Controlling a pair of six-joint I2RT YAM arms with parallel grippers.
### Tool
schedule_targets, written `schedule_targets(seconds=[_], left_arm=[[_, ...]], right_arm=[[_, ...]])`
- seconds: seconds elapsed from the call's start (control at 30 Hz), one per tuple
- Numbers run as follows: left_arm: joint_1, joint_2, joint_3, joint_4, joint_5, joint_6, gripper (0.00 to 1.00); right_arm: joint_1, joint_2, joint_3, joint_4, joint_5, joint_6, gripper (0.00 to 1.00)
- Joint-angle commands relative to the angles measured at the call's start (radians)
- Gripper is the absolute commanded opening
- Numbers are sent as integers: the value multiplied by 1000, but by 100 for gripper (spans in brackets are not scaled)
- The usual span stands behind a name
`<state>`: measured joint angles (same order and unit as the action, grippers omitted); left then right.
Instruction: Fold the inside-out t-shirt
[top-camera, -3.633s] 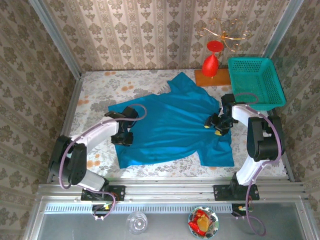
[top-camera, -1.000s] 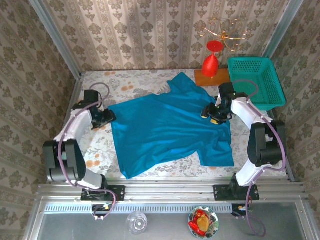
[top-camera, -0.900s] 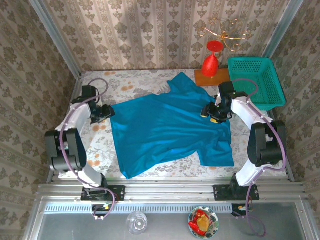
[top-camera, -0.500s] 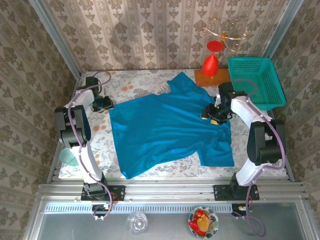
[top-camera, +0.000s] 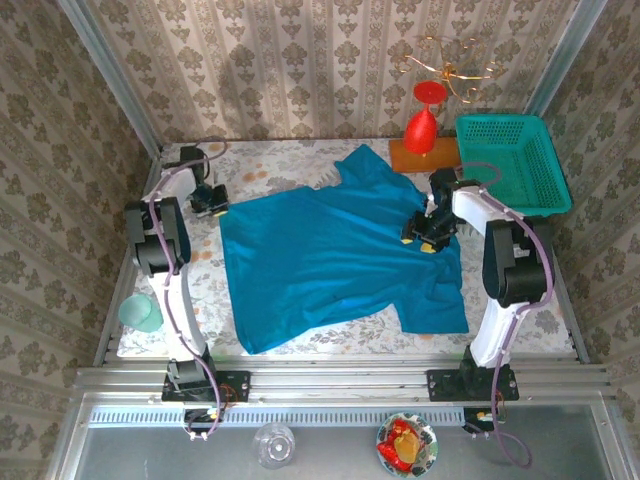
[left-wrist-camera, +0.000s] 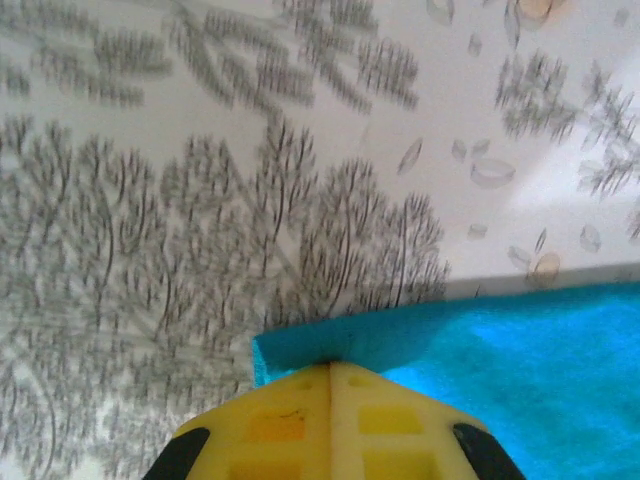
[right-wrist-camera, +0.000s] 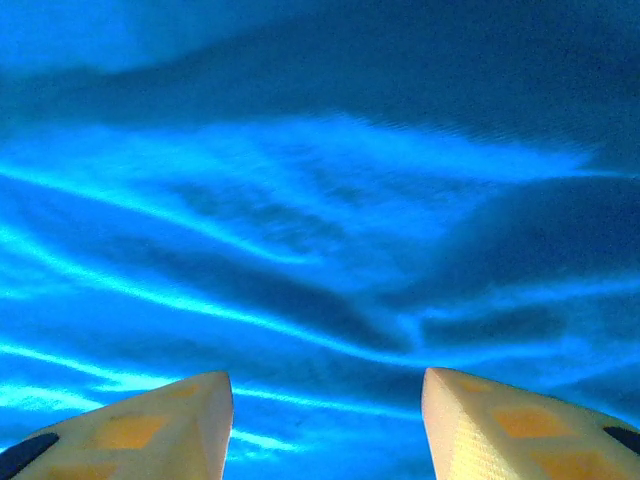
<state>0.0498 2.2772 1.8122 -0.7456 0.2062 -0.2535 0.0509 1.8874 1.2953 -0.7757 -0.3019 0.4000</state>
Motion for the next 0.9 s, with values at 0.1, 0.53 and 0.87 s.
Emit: schedule_targets(seconds=[0.1, 0.53, 0.87], left_arm=[[40, 244, 308, -177, 12, -23, 2], [88, 401, 774, -324, 28, -84, 4], [-59, -121, 60, -95, -39, -52, 5]], right_arm=[[30, 18, -71, 35, -40, 67, 54], [293, -86, -204, 107, -168, 192, 52], [275, -78, 83, 59, 116, 103, 54]])
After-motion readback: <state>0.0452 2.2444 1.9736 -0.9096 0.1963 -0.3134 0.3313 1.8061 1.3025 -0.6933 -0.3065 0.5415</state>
